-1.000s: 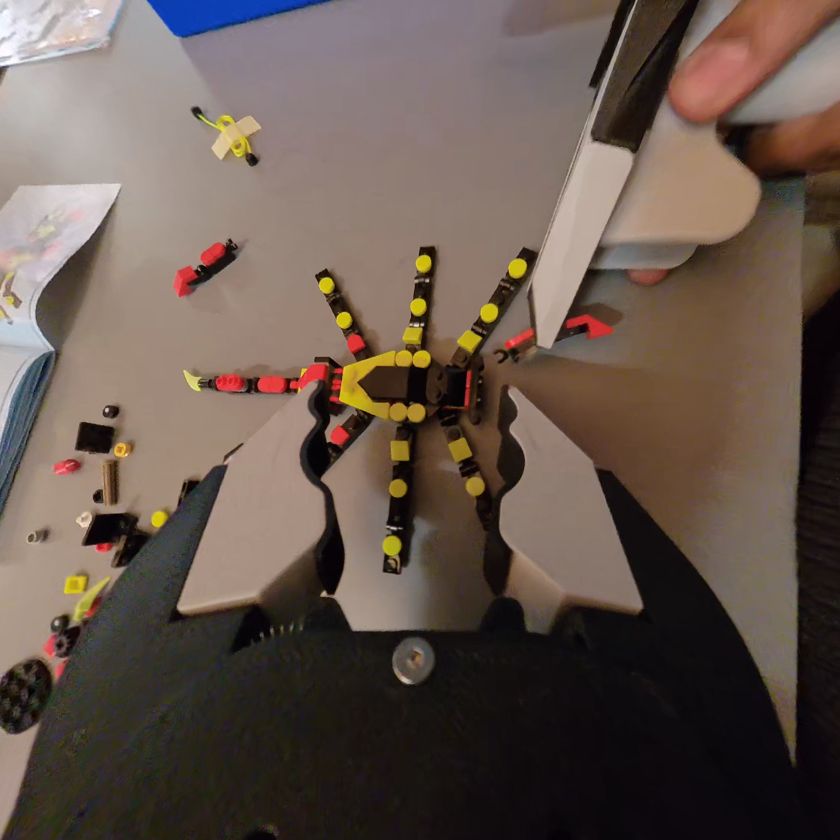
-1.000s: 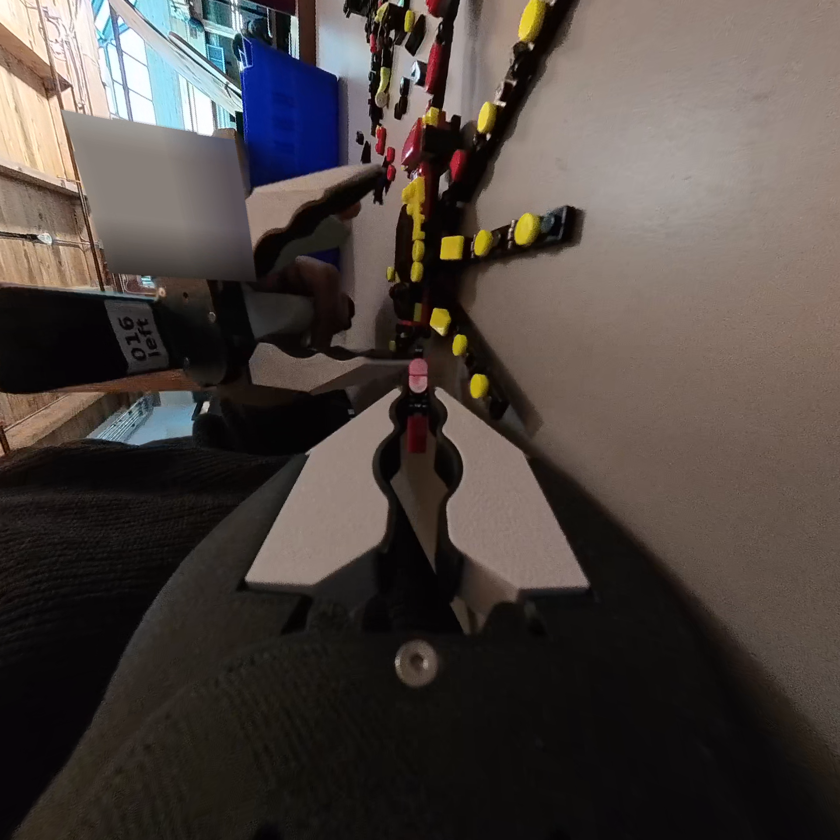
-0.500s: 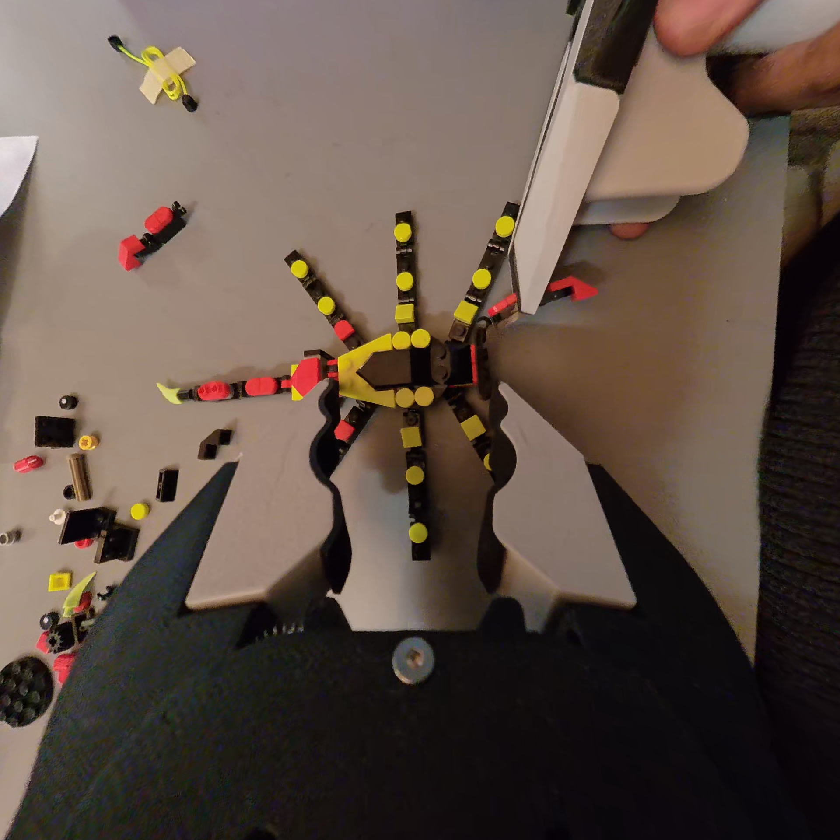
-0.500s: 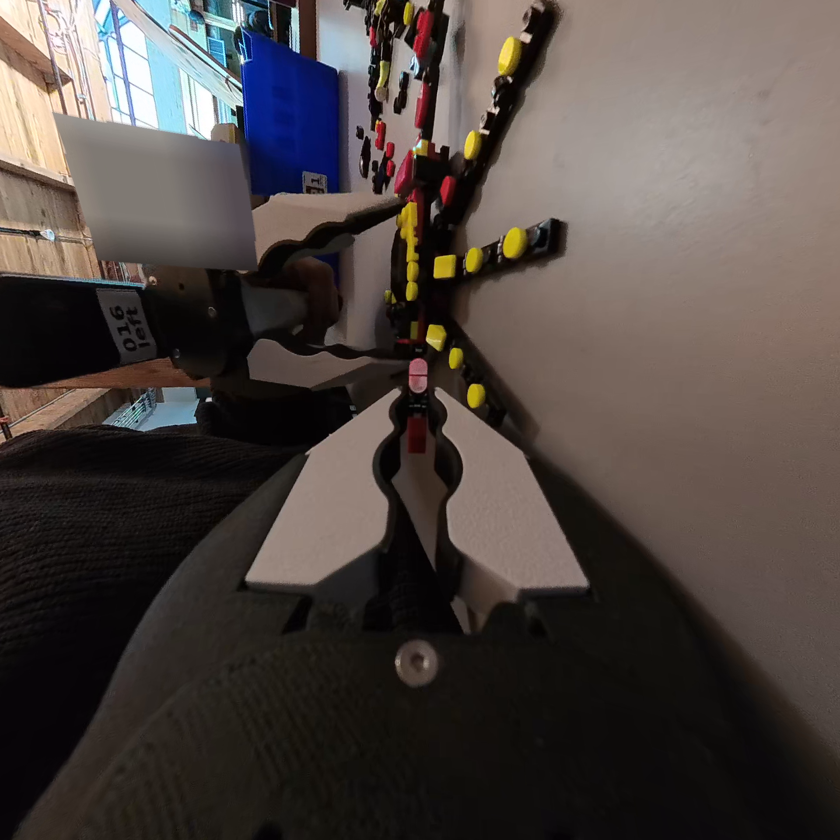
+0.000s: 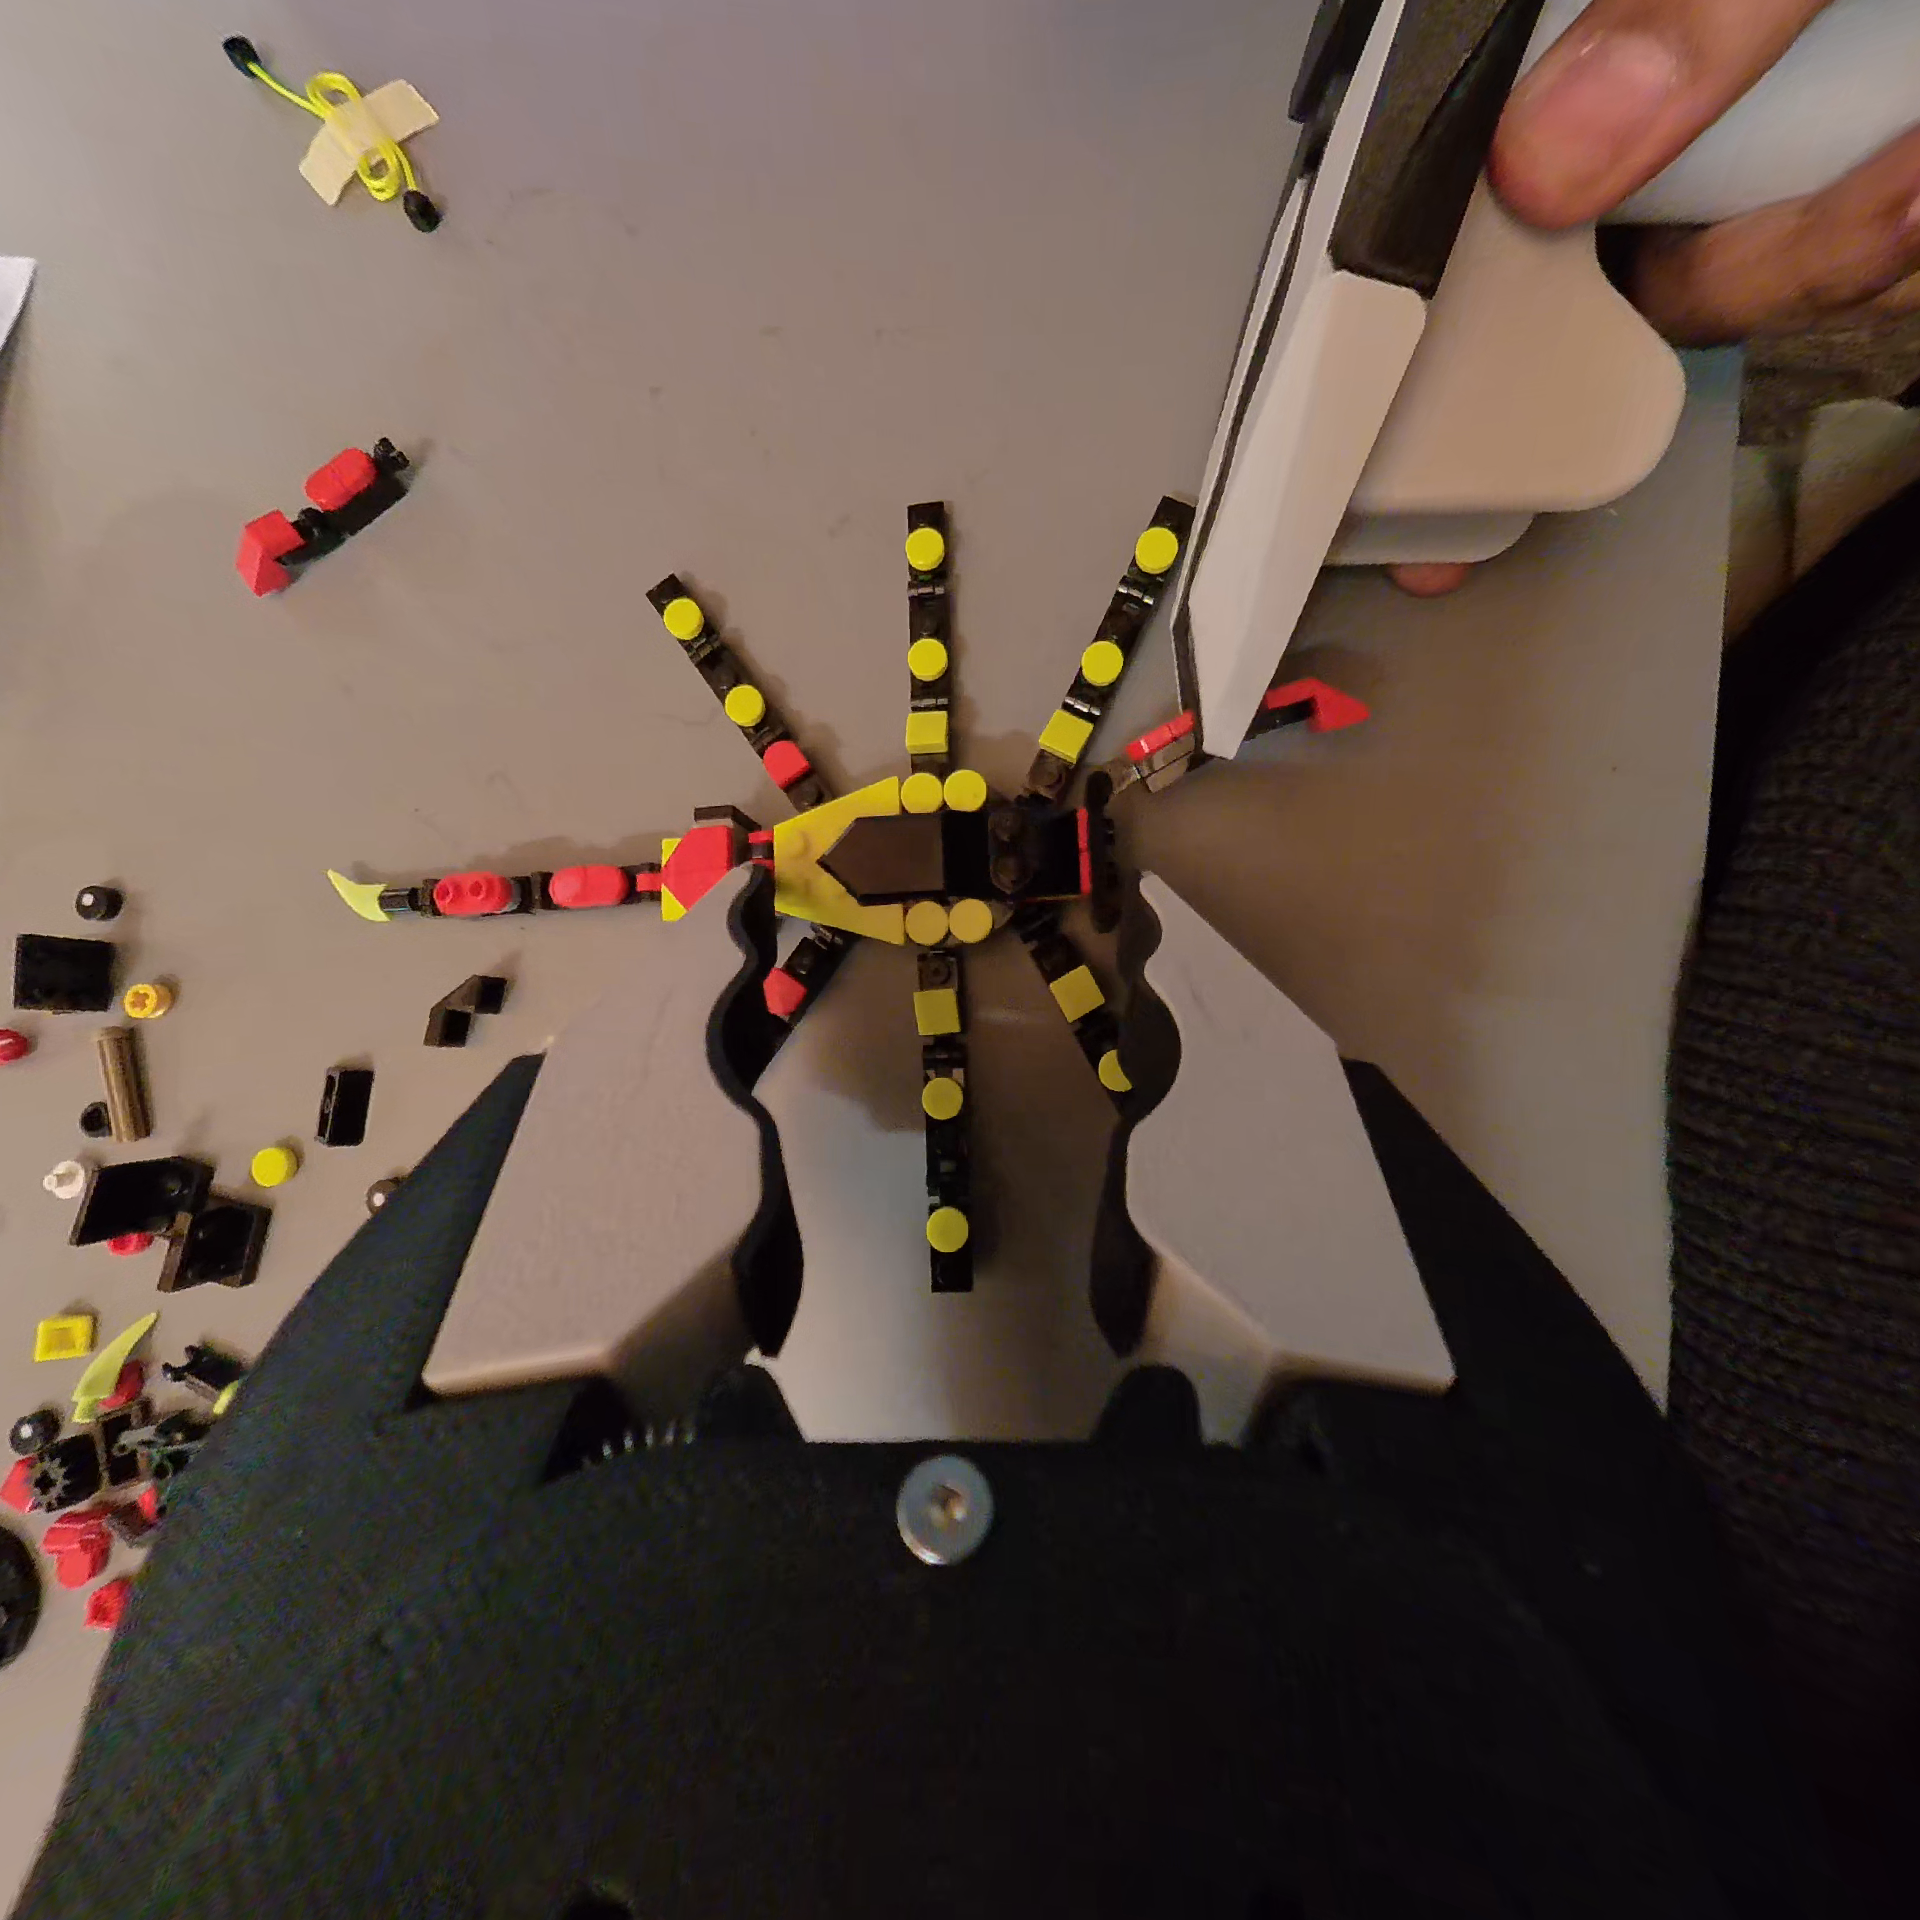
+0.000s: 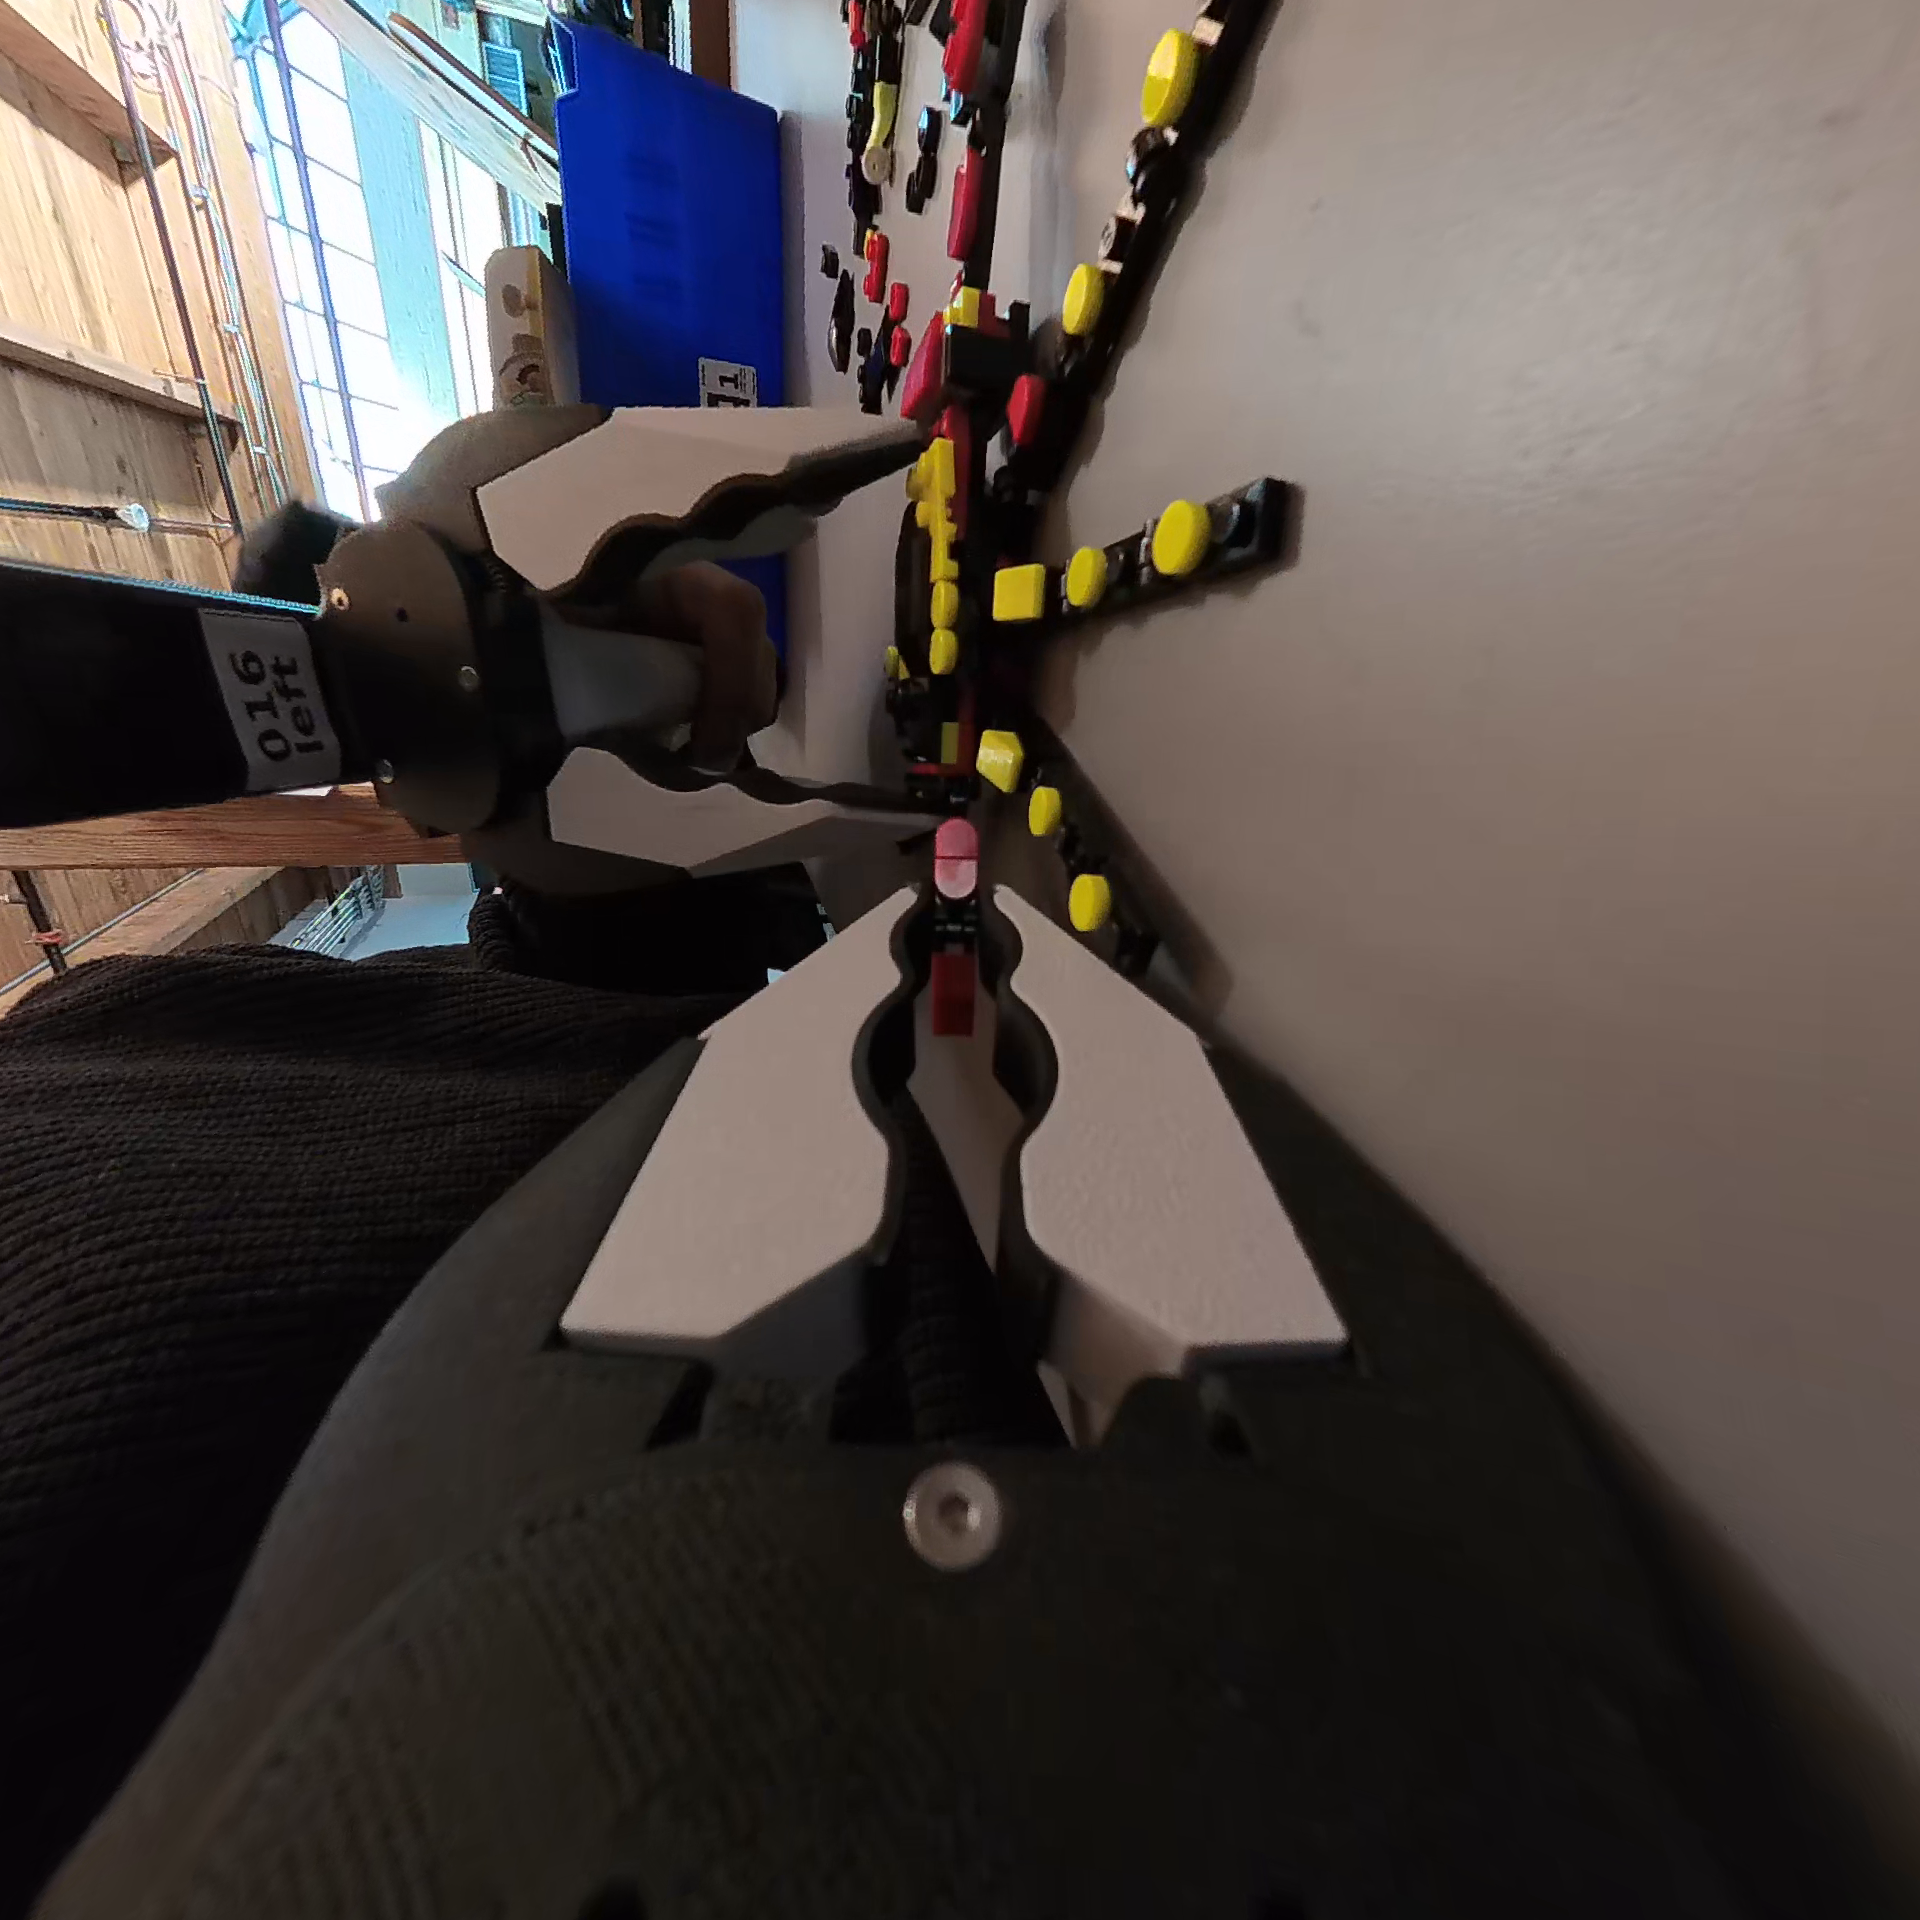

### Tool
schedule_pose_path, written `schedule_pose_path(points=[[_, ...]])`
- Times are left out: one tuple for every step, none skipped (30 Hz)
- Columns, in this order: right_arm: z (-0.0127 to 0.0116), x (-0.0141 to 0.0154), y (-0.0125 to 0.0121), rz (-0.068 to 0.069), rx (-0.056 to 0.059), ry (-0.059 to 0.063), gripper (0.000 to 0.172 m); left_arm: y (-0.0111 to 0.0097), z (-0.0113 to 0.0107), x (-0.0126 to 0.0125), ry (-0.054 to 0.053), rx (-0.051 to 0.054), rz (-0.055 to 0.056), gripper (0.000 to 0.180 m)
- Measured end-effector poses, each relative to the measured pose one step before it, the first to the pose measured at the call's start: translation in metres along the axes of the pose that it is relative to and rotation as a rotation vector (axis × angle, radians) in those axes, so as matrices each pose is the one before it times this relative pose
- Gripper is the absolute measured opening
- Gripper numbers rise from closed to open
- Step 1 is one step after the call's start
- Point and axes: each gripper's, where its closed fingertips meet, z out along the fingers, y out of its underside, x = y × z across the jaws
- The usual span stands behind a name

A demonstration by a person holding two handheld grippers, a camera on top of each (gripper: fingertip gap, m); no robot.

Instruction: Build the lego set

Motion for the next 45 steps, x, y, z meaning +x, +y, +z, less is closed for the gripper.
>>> schedule_pose_path(points=[[0.00012, 0.00002, 0.00002, 0.0012, -0.0024, -0.0012, 0.006, 0.00011, -0.00005, -0.00002, -0.0001, -0.0014, 0.003, 0.065], [0.00011, -0.00002, 0.00007, 0.0017, -0.0034, -0.0019, 0.006, 0.00022, 0.0, -0.00002, -0.0003, -0.0018, 0.0028, 0.065], [0.00013, -0.00009, -0.00007, 0.0021, -0.0038, -0.0023, 0.006, 0.00005, -0.00001, -0.00007, -0.0002, -0.0009, 0.0021, 0.065], [0.00021, -0.00001, -0.00011, 0.0014, -0.0047, -0.0019, 0.006, 0.00018, 0.0, -0.00008, 0.0001, -0.0003, 0.0014, 0.065], [0.00015, 0.00001, 0.00011, -0.0001, -0.0056, -0.0009, 0.006, 0.00014, 0.00001, -0.00013, 0.0007, 0.0007, 0.0006, 0.065], [0.00017, 0.00004, 0.00005, -0.0015, -0.0066, 0.0002, 0.006, 0.00008, -0.00007, -0.00003, 0.0012, 0.0006, 0.0, 0.065], [0.00021, -0.00003, 0.00016, -0.0011, -0.0072, 0.0, 0.006, 0.00007, -0.00004, -0.00007, 0.001, 0.0001, 0.0002, 0.065], [0.00013, 0.0001, 0.00005, -0.0017, -0.0073, 0.0004, 0.006, 0.00003, -0.00001, -0.00007, -0.0001, -0.0002, 0.0009, 0.065], [0.00005, 0.00003, 0.00006, -0.0024, -0.0076, 0.001, 0.006, 0.00009, 0.00007, -0.00002, -0.0005, -0.0008, 0.0024, 0.065], [0.00006, 0.00017, 0.00002, -0.003, -0.0074, 0.0016, 0.006, 0.00011, 0.00002, -0.00007, -0.001, -0.0005, 0.0033, 0.065], [0.0, 0.00005, -0.00006, -0.0043, -0.0057, 0.0029, 0.006, 0.00021, -0.00007, -0.00015, -0.0012, 0.0, 0.0028, 0.065], [0.00018, 0.00017, -0.00013, -0.0048, -0.0037, 0.0038, 0.006, 0.00016, -0.00001, -0.0002, -0.0005, 0.0004, 0.0006, 0.065], [0.00027, 0.0001, -0.00008, -0.0037, -0.002, 0.0032, 0.006, 0.0002, -0.00014, -0.00027, -0.0006, -0.0003, 0.0011, 0.065], [0.00039, -0.00012, -0.00033, -0.0029, -0.0001, 0.002, 0.006, 0.00036, -0.0001, -0.00033, -0.0008, -0.0009, 0.0004, 0.065], [0.00032, 0.00003, -0.00021, -0.0034, 0.0003, 0.0021, 0.006, 0.00016, -0.00005, -0.00031, -0.0002, -0.0004, -0.0017, 0.065], [0.00016, -0.00003, -0.00032, -0.0034, 0.0014, 0.0019, 0.006, -0.00002, 0.00004, -0.00037, -0.0006, 0.0009, -0.003, 0.065], [-0.00034, -0.00004, -0.00082, -0.0051, 0.005, 0.0031, 0.006, 0.00001, -0.00001, -0.00038, -0.0006, 0.0019, -0.0044, 0.065], [-0.00083, 0.00026, -0.0007, -0.0105, 0.0064, 0.0083, 0.006, -0.00029, 0.00007, -0.00022, 0.0007, 0.003, -0.0057, 0.065], [-0.00146, 0.00035, -0.00008, -0.0161, 0.0028, 0.0123, 0.006, -0.00019, -0.00002, -0.00033, 0.0, 0.0034, -0.0068, 0.065], [-0.00152, 0.00015, 0.00159, -0.0245, -0.0056, 0.014, 0.006, -0.00007, 0.00016, -0.00078, -0.0038, 0.0029, -0.0077, 0.065], [-0.00119, -0.00041, 0.00353, -0.0349, -0.0143, 0.0131, 0.006, 0.00028, 0.00015, -0.00193, -0.0111, -0.0003, -0.0084, 0.065], [-0.00047, -0.00091, 0.00475, -0.0406, -0.0185, 0.0143, 0.006, 0.00061, -0.00001, -0.00267, -0.0158, -0.0026, -0.0075, 0.065], [0.00034, -0.00089, 0.00577, -0.0411, -0.0219, 0.0165, 0.006, 0.0003, -0.00011, -0.00221, -0.0141, -0.0009, -0.0081, 0.065], [0.00094, -0.00119, 0.00518, -0.0377, -0.0193, 0.0154, 0.006, 0.00034, -0.00011, -0.00077, -0.0067, 0.0009, -0.0098, 0.065], [0.00116, -0.00077, 0.00229, -0.0321, -0.0043, 0.0184, 0.006, 0.00005, -0.00016, -0.00007, -0.0048, 0.0024, -0.0078, 0.065], [0.00092, 0.00045, 0.00025, -0.0267, 0.003, 0.0225, 0.006, 0.00012, -0.00016, -0.00022, -0.0079, 0.0024, -0.0046, 0.065], [0.00091, 0.00059, 0.00081, -0.0245, -0.0049, 0.0181, 0.006, 0.00008, -0.0003, -0.0006, -0.0123, 0.0023, -0.0041, 0.065], [0.00094, 0.00098, 0.00171, -0.0194, -0.0126, 0.0144, 0.006, 0.00072, -0.0006, -0.0017, -0.0195, -0.0013, 0.0, 0.067], [0.00062, 0.00043, 0.00116, -0.0119, -0.0089, 0.0058, 0.006, 0.00012, -0.00175, -0.00189, -0.0202, 0.0039, 0.0061, 0.068], [-0.00022, -0.00101, -0.00044, -0.0015, 0.0021, -0.0064, 0.006, -0.00183, -0.00317, -0.00246, -0.0243, 0.0159, 0.0063, 0.072], [-0.00111, -0.00419, -0.0016, 0.0089, 0.0099, -0.0299, 0.006, -0.00411, -0.00456, -0.00062, -0.0117, 0.0302, 0.0079, 0.071], [-0.00179, -0.00743, -0.00285, 0.0162, 0.0157, -0.0538, 0.006, -0.00652, -0.00531, 0.00453, 0.0173, 0.0469, 0.0139, 0.07], [-0.00239, -0.0084, -0.00356, 0.0225, 0.0181, -0.0621, 0.006, -0.00767, -0.00565, 0.01063, 0.0504, 0.0577, 0.0203, 0.069], [-0.00256, -0.00743, -0.00304, 0.0216, 0.0146, -0.0558, 0.006, -0.00673, -0.00469, 0.01421, 0.0686, 0.0574, 0.0251, 0.066], [-0.00226, -0.00637, -0.00168, 0.016, 0.008, -0.0457, 0.006, -0.00501, -0.0031, 0.01393, 0.0645, 0.0504, 0.0243, 0.063], [-0.00157, -0.00497, 0.00035, 0.0107, -0.0049, -0.0324, 0.006, -0.00413, -0.00169, 0.01069, 0.046, 0.0411, 0.0191, 0.062], [-0.0006, -0.00407, 0.00193, 0.0037, -0.0117, -0.0237, 0.006, -0.00445, -0.0011, 0.00748, 0.0294, 0.0361, 0.0121, 0.058], [0.0004, -0.00389, 0.00321, 0.0054, -0.0179, -0.0224, 0.006, -0.00514, -0.0008, 0.00667, 0.03, 0.0333, 0.0063, 0.053], [0.00089, -0.00389, 0.00282, 0.0055, -0.0139, -0.0219, 0.006, -0.0052, -0.00082, 0.00768, 0.0392, 0.0269, 0.0044, 0.05], [0.00128, -0.00405, 0.00301, 0.0079, -0.0129, -0.0225, 0.006, -0.00466, -0.00019, 0.00689, 0.0332, 0.0207, 0.0025, 0.048], [0.00149, -0.00455, 0.00316, 0.0076, -0.0128, -0.026, 0.006, -0.00288, 0.00017, 0.00678, 0.0314, 0.0106, 0.0082, 0.044], [0.00128, -0.00429, 0.00224, 0.004, -0.0068, -0.0228, 0.006, -0.0009, 0.00019, 0.00596, 0.0222, 0.001, 0.0161, 0.04], [0.00106, -0.00375, 0.00193, 0.0023, -0.0059, -0.0185, 0.006, -0.00024, 0.0004, 0.00309, 0.0021, -0.0013, 0.0185, 0.036], [0.00088, -0.00319, 0.00163, -0.0012, -0.0058, -0.0149, 0.006, -0.00002, 0.00027, 0.00109, -0.0085, -0.0023, 0.0204, 0.031], [0.00045, -0.00246, 0.00101, -0.0032, -0.0035, -0.0088, 0.006, -0.00111, -0.00015, 0.0012, -0.0062, 0.0033, 0.0193, 0.023]])
